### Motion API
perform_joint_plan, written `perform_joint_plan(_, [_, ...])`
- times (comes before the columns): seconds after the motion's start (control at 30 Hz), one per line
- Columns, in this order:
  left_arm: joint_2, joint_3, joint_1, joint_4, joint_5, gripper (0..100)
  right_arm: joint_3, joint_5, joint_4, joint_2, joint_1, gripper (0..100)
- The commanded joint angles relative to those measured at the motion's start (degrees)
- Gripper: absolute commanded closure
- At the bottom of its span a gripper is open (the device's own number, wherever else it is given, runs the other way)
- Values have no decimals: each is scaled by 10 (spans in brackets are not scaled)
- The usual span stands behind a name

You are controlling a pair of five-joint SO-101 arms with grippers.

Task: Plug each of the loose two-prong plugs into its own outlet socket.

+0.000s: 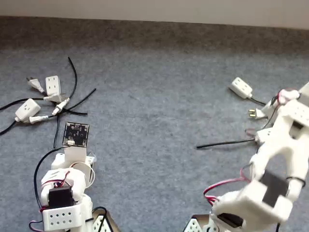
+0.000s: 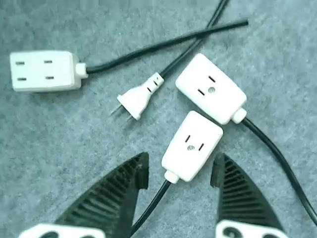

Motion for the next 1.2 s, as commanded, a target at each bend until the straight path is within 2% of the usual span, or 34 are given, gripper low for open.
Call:
perform_joint_plan(0.0, [-5,3,9,-11,4,845,-237,147,38,102,-48,782])
perform_joint_plan(0.07, [-4,3,9,-11,4,845,-304,255,46,145,-76,779])
perform_joint_plan(0.1, [-4,3,8,-11,4,845,-337,284,48,169,-83,779])
perform_joint_plan(0.2, [-4,3,8,-11,4,845,-432,290,48,247,-88,777])
perform_joint_plan(0.37, [-4,3,7,-11,4,845,-593,377,108,385,-109,722])
perform_joint_plan(0.53, [-4,4,8,-11,4,845,-736,607,221,494,-143,712])
perform_joint_plan(0.63, [-4,4,7,-10,4,845,-799,698,238,537,-145,712])
perform_joint_plan(0.77, [-4,4,7,-10,4,845,-830,740,225,575,-145,712])
perform_joint_plan(0.9, [-4,4,7,-10,4,845,-828,745,175,599,-142,712])
perform_joint_plan(1.17, [-4,4,8,-10,4,845,-828,770,147,656,-145,713])
